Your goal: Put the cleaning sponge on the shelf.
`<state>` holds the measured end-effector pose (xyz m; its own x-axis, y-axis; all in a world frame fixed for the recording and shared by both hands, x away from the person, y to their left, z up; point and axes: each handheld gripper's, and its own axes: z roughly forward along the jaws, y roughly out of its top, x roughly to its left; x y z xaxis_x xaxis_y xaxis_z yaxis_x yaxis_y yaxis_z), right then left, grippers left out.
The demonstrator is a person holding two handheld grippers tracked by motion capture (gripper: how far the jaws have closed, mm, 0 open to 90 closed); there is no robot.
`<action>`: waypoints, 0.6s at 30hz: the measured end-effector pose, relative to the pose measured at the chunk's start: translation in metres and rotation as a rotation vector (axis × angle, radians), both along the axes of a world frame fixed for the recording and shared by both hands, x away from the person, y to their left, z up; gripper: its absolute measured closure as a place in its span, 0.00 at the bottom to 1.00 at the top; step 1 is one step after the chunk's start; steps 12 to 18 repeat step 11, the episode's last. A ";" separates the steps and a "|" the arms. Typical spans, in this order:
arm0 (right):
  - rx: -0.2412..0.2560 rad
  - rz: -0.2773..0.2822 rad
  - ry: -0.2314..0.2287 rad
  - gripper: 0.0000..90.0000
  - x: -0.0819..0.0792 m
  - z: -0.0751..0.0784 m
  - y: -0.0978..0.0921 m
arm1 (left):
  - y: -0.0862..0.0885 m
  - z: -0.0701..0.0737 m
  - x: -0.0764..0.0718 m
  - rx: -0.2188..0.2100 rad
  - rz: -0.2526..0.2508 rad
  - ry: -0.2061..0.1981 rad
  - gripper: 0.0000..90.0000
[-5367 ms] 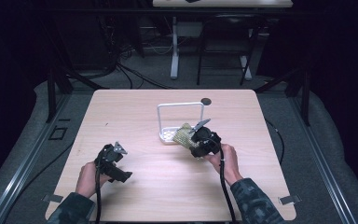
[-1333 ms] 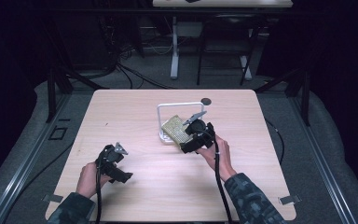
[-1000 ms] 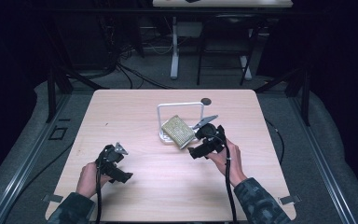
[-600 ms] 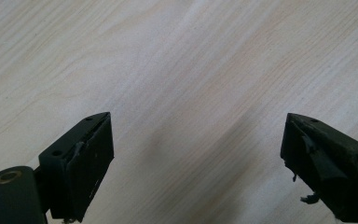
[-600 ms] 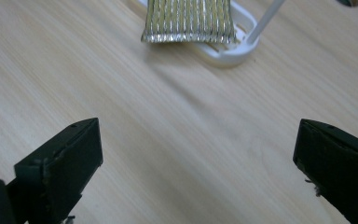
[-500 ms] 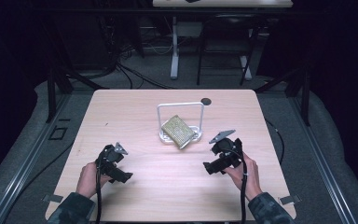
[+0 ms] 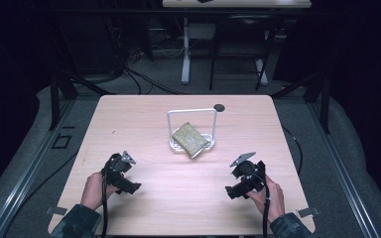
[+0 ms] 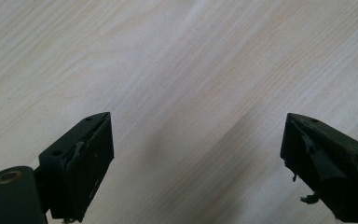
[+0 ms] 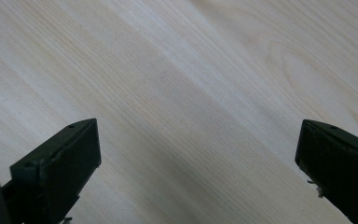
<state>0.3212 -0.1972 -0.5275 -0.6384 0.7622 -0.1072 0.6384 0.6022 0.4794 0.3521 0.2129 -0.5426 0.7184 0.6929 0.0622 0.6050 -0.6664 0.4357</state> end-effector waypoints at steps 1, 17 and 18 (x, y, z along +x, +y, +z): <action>-0.002 0.000 0.004 0.00 0.000 -0.001 0.000 | 0.000 0.000 0.000 0.000 -0.001 0.000 0.11; -0.025 0.020 0.009 0.02 0.002 -0.006 0.004 | -0.001 0.000 0.001 0.003 -0.004 -0.002 0.11; -0.025 0.020 0.009 0.02 0.002 -0.006 0.004 | -0.001 0.000 0.001 0.003 -0.004 -0.002 0.11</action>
